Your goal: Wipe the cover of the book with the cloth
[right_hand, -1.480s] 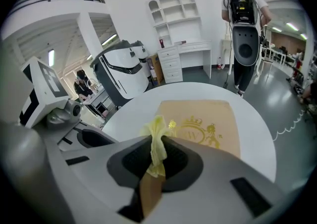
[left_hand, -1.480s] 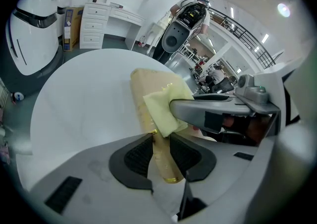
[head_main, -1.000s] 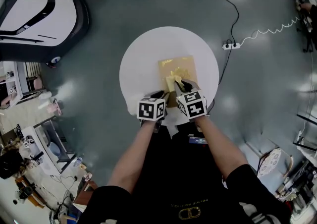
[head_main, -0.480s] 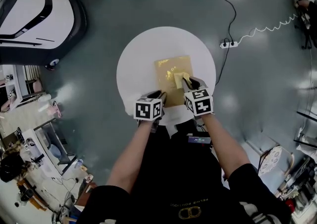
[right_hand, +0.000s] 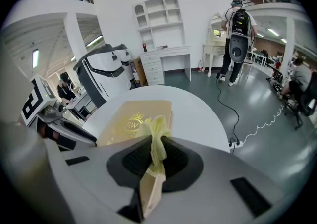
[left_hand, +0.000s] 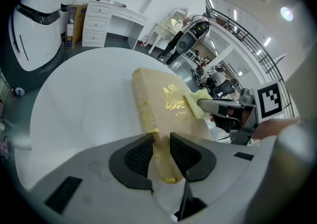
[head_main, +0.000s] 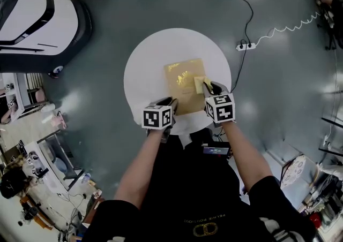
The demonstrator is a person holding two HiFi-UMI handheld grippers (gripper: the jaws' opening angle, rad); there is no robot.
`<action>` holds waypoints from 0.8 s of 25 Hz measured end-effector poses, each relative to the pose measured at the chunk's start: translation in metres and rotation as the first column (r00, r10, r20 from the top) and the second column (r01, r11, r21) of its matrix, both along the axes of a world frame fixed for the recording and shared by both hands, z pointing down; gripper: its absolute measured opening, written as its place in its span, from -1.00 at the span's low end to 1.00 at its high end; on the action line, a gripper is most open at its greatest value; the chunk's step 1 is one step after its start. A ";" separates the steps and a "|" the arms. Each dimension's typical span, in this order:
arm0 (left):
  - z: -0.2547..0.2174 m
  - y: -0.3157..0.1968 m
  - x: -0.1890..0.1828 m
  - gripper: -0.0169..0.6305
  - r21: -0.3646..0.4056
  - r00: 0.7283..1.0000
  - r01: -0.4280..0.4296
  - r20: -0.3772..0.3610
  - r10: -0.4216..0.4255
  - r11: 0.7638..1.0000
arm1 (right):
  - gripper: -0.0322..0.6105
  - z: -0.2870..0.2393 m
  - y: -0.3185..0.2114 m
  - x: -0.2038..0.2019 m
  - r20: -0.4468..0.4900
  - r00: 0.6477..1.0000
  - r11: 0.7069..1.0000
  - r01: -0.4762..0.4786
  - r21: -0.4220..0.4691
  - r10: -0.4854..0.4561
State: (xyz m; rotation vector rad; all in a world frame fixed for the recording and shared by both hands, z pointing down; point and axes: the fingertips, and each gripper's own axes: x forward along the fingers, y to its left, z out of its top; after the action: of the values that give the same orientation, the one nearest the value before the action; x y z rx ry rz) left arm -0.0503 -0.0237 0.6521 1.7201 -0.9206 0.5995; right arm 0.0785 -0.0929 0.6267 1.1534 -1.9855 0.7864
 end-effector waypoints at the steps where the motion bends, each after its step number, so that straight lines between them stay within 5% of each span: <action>1: 0.000 0.000 0.000 -0.62 0.000 1.000 0.000 0.000 0.000 1.000 | -0.62 0.000 0.000 0.002 -0.001 1.000 1.000 -0.005 0.000 0.005; 20: 0.002 0.000 0.000 -0.62 -0.006 1.000 0.004 0.009 -0.004 1.000 | -0.62 -0.011 0.001 0.015 0.017 0.998 0.998 -0.061 0.008 0.061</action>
State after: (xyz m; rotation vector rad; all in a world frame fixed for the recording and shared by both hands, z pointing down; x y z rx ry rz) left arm -0.0504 -0.0233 0.6542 1.7111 -0.9272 0.6069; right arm 0.0934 -0.0922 0.6157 1.2212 -1.9773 0.8211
